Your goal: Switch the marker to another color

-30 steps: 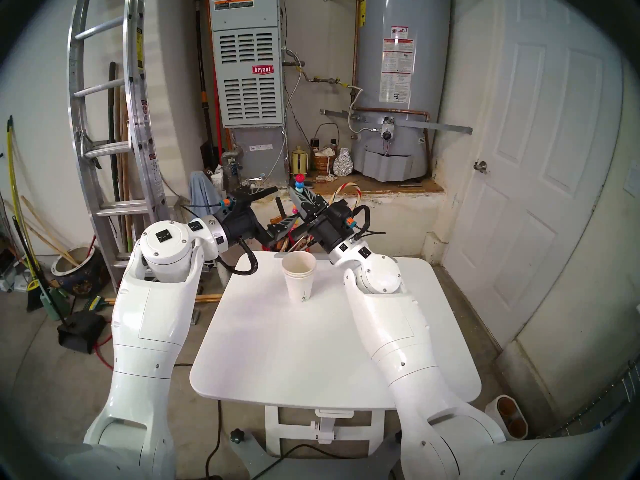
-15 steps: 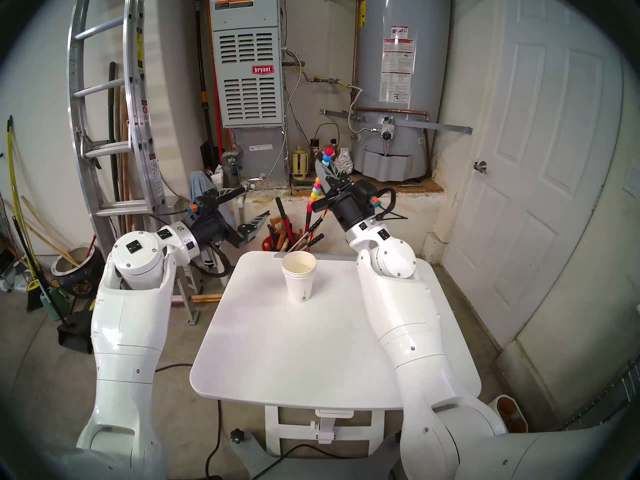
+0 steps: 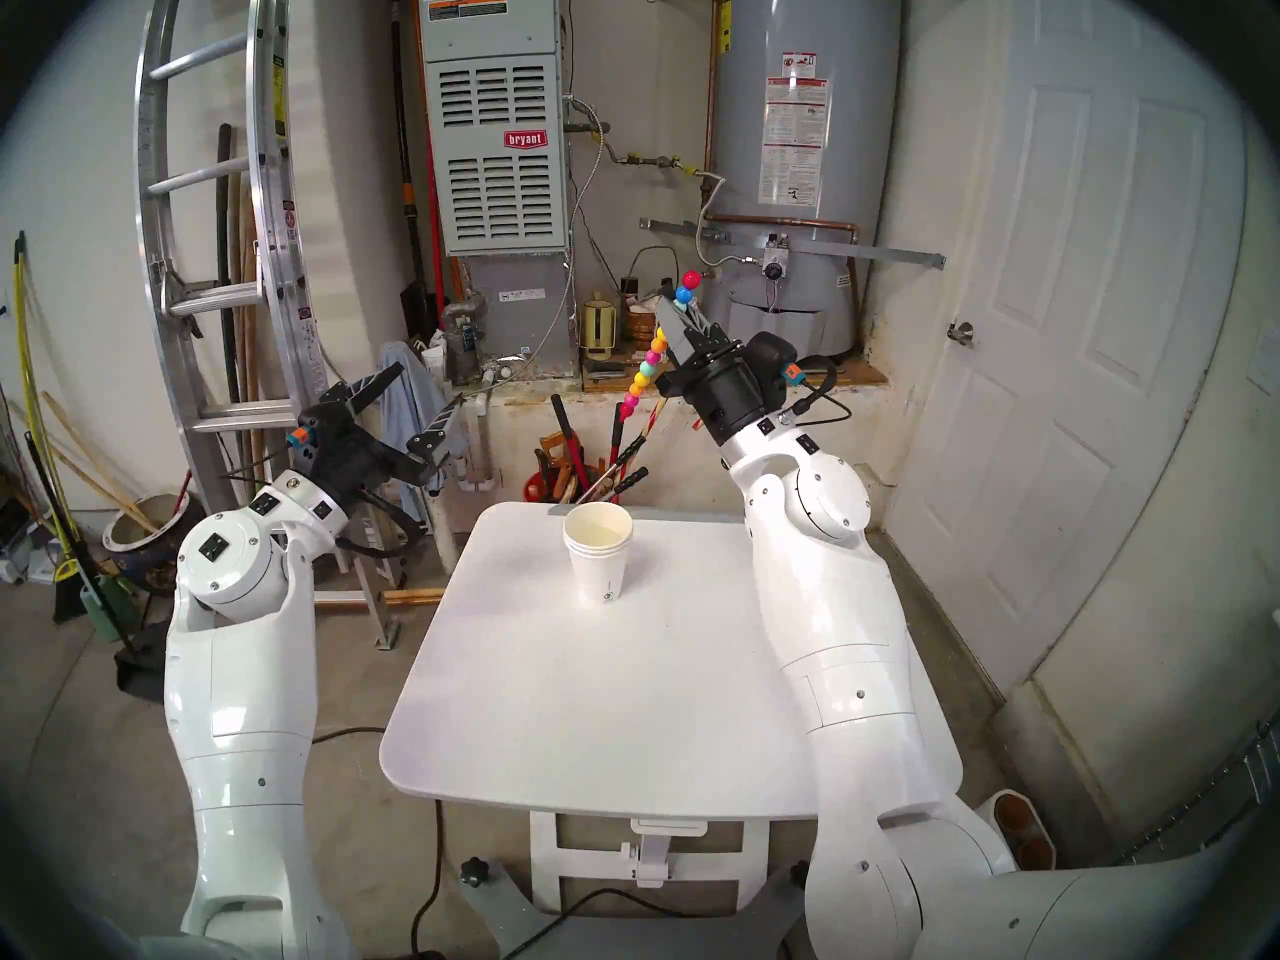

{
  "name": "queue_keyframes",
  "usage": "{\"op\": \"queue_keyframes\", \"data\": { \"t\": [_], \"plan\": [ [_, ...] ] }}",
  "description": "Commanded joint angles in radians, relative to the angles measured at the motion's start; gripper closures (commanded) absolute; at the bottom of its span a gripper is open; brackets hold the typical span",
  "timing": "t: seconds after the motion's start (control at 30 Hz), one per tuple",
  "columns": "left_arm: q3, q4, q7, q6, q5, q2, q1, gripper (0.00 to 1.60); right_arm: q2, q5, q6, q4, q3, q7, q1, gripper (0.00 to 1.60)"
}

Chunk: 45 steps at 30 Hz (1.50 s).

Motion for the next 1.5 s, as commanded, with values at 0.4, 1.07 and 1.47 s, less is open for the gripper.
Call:
{"op": "queue_keyframes", "data": {
  "t": [0.4, 1.07, 1.47],
  "plan": [
    [0.003, -0.057, 0.049, 0.018, 0.023, -0.030, 0.008, 0.00, 0.023, -0.118, 0.017, -0.014, -0.073, 0.012, -0.051, 1.60],
    [0.013, -0.057, 0.048, 0.034, 0.037, -0.034, -0.002, 0.00, 0.020, -0.175, -0.027, 0.049, -0.103, 0.012, -0.097, 1.60],
    [0.018, -0.049, 0.044, 0.035, 0.038, -0.029, 0.000, 0.00, 0.024, -0.231, -0.096, 0.129, -0.123, 0.006, -0.104, 1.60]
  ]
}}
